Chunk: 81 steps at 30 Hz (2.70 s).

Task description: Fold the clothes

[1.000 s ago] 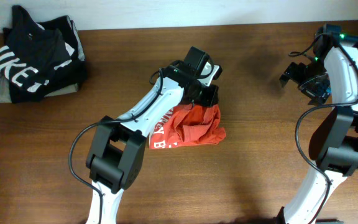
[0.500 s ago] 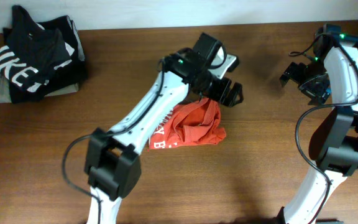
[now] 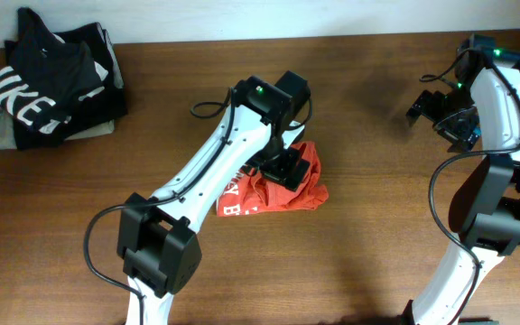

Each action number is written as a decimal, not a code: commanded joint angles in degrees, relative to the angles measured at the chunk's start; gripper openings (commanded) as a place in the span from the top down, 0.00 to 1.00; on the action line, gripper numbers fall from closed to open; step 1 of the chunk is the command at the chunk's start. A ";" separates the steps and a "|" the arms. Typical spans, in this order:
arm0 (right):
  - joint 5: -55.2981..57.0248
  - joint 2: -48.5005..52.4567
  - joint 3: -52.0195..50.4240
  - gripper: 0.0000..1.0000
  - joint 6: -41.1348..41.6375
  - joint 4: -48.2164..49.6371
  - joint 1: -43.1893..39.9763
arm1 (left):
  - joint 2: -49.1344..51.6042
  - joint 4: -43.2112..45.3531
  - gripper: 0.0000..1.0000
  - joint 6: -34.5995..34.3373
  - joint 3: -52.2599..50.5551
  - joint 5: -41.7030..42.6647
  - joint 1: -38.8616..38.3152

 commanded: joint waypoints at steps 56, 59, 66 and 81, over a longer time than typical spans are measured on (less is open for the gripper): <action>0.26 0.04 0.98 0.01 -0.15 0.02 0.00 | 6.23 7.06 0.41 -0.92 4.85 3.45 -3.56; 0.26 0.04 0.98 0.01 -0.15 0.02 0.00 | 9.46 8.24 0.41 -0.85 4.85 7.72 -1.31; 0.26 0.04 0.98 0.01 -0.13 0.02 0.00 | 13.88 13.99 0.48 -0.20 4.85 15.28 -2.62; 0.26 0.04 0.98 0.01 -0.15 0.02 0.00 | 14.80 28.13 0.94 -0.48 4.85 14.84 -2.89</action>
